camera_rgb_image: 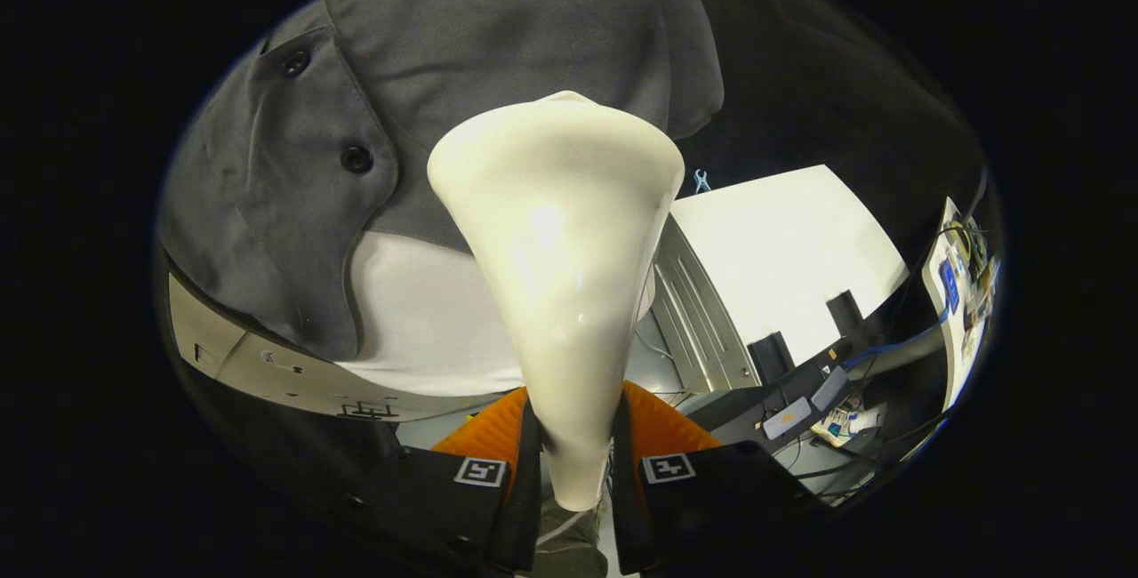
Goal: Iron the clothes twice with a garment steamer, once on the left side and once on the right side.
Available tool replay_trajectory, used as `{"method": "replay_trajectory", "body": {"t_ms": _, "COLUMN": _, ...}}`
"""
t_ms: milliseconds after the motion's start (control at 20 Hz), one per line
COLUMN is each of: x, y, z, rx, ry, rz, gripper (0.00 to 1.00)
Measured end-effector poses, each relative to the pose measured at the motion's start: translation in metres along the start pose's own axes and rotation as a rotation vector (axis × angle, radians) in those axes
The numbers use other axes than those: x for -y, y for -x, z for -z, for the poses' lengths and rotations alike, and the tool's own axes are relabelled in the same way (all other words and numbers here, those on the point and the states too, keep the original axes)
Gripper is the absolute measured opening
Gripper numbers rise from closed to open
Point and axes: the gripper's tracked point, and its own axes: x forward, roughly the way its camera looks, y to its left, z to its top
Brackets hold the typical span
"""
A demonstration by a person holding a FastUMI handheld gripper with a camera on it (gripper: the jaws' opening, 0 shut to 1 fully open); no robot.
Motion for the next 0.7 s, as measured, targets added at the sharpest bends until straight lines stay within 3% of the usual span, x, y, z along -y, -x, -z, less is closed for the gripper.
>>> {"method": "replay_trajectory", "body": {"t_ms": 450, "x": -0.017, "y": 0.066, "z": -0.014, "rx": 0.084, "ry": -0.013, "rz": -0.001, "gripper": 0.42}}
{"method": "replay_trajectory", "body": {"t_ms": 700, "x": -0.049, "y": 0.124, "z": -0.040, "rx": 0.214, "ry": -0.023, "rz": -0.016, "gripper": 0.41}}
